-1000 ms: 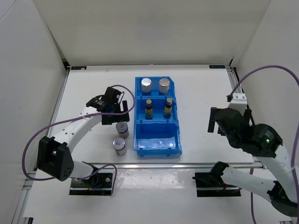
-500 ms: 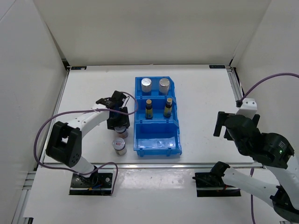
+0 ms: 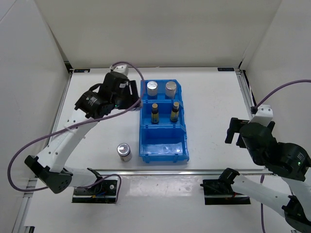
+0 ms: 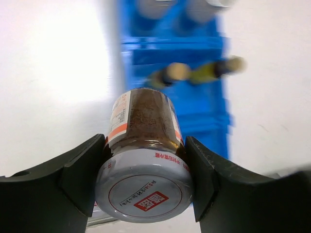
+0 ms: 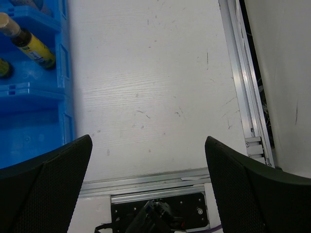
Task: Organize the condiment bottles
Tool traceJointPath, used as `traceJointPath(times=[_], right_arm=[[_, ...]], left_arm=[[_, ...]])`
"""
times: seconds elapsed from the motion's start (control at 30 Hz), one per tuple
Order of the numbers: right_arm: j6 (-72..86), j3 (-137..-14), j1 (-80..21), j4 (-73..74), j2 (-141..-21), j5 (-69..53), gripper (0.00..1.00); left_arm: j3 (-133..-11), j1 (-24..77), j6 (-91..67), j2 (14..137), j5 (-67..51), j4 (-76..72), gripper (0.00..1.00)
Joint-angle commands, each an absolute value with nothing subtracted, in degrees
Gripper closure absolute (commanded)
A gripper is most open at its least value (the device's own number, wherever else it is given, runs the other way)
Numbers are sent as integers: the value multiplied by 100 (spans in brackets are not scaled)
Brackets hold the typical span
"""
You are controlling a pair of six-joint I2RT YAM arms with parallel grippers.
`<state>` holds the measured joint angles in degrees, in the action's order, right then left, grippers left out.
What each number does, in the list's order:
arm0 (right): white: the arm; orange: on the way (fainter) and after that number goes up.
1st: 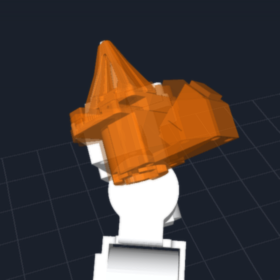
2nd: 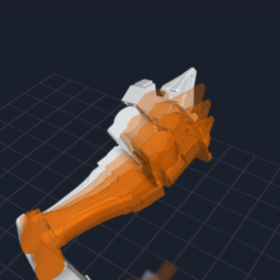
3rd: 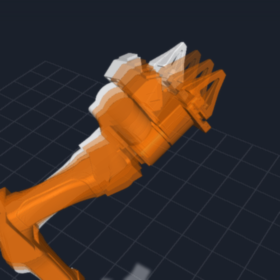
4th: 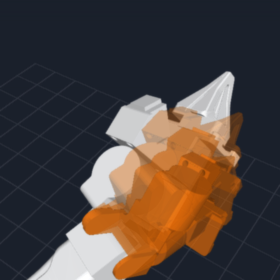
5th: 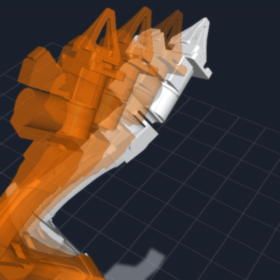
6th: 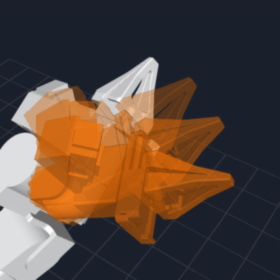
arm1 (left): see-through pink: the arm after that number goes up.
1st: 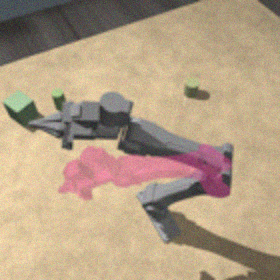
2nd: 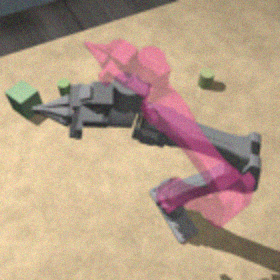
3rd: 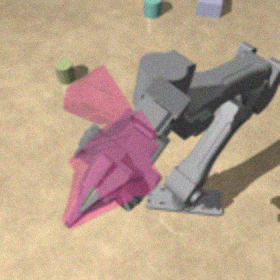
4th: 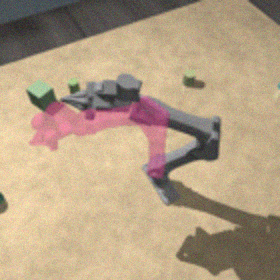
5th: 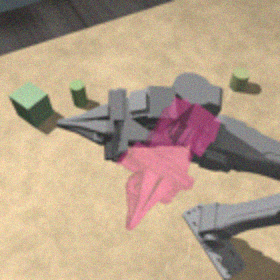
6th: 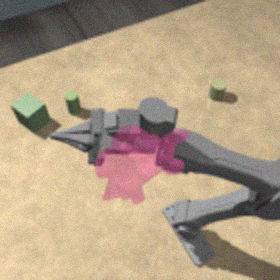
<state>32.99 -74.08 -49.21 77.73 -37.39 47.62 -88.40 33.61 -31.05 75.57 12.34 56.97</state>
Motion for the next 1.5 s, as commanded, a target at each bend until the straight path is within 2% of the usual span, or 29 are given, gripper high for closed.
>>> traceJointPath(times=[0.0,0.13,0.23,0.57,1.03,1.1,1.13,1.23,1.27,1.3,1.47], right_arm=[[3305,-7392,-4939,7989,-3691,4852,0],[3305,-7392,-4939,7989,-3744,4852,0],[3305,-7392,-4939,7989,-3744,4852,0],[3305,-7392,-4939,7989,-3796,4852,0],[3305,-7392,-4939,7937,-3850,4852,0],[3252,-7392,-4939,7937,-3850,4799,0],[3252,-7392,-4939,7937,-3850,4799,0],[3200,-7392,-4939,7937,-3937,4694,0],[3138,-7574,-4939,7937,-4007,4598,0],[3016,-7681,-4939,7867,-4164,4501,0],[2600,-7919,-5106,7778,-4544,5236,0]], left_arm=[[-9403,4216,-3216,7628,1361,5836,89],[-9702,5420,-3287,8399,1494,5696,89],[-9756,5825,-3427,8805,1555,5634,89],[-8728,6204,-3647,9789,1161,4404,89],[-8718,6442,-3771,10907,1336,4017,88],[-8719,6442,-3771,10968,1336,4017,76],[-8719,6442,-3771,10969,1336,4017,54],[-8719,6442,-3771,10969,1336,4069,23],[-8780,6442,-3771,10890,1406,4069,7],[-8832,6442,-3771,10837,1406,4209,0],[-8885,6381,-3569,9872,1818,4438,0]])
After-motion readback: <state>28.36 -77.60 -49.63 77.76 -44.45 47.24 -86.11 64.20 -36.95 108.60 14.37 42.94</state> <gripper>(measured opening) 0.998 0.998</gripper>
